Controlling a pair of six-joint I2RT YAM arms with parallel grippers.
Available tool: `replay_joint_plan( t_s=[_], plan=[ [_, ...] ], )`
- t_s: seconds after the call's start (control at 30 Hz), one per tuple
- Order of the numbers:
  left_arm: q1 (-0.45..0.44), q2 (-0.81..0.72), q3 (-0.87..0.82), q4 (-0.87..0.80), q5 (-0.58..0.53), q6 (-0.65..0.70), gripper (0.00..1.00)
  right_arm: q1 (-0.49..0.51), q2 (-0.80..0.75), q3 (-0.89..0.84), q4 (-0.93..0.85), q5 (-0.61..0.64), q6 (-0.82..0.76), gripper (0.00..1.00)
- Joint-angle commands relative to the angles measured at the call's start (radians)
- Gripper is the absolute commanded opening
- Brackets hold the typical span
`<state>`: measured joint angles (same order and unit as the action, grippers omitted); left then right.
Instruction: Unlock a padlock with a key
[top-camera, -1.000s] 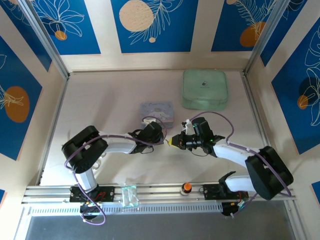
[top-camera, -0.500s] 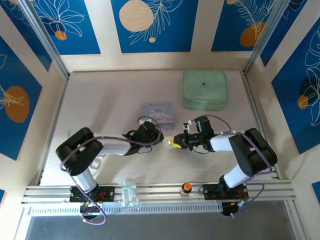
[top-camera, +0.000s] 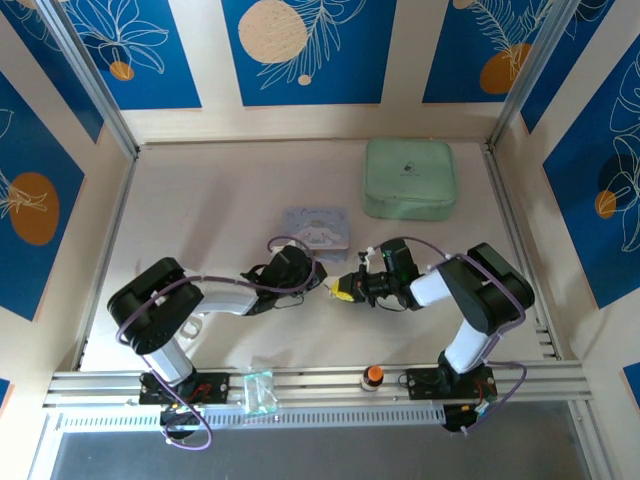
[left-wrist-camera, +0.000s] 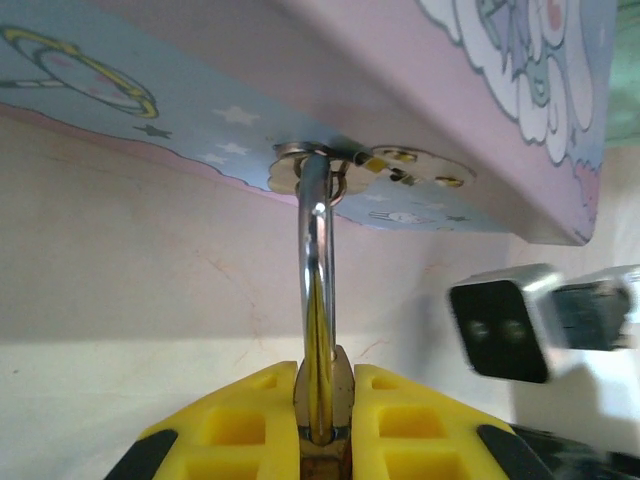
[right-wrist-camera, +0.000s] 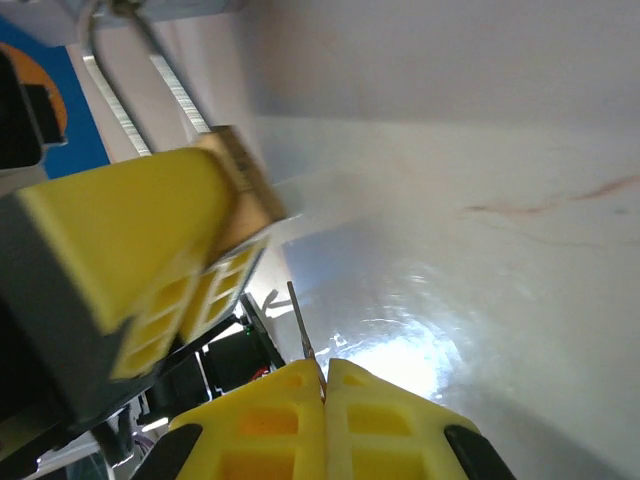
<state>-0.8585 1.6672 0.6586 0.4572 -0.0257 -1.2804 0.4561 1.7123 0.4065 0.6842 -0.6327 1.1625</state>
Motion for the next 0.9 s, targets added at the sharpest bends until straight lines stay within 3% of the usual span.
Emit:
replay_joint_plan(
  t_s=[0.0, 0.87],
  plan=[
    [0.006, -0.025, -0.019, 0.078, 0.001, -0.051, 0.10, -0.007, 0.041, -0.024, 0.139, -0.016, 0.071, 0.00],
    [0.002, 0.010, -0.011, 0.095, 0.021, -0.058, 0.08, -0.019, 0.072, -0.038, 0.327, -0.018, 0.150, 0.00]
  ],
)
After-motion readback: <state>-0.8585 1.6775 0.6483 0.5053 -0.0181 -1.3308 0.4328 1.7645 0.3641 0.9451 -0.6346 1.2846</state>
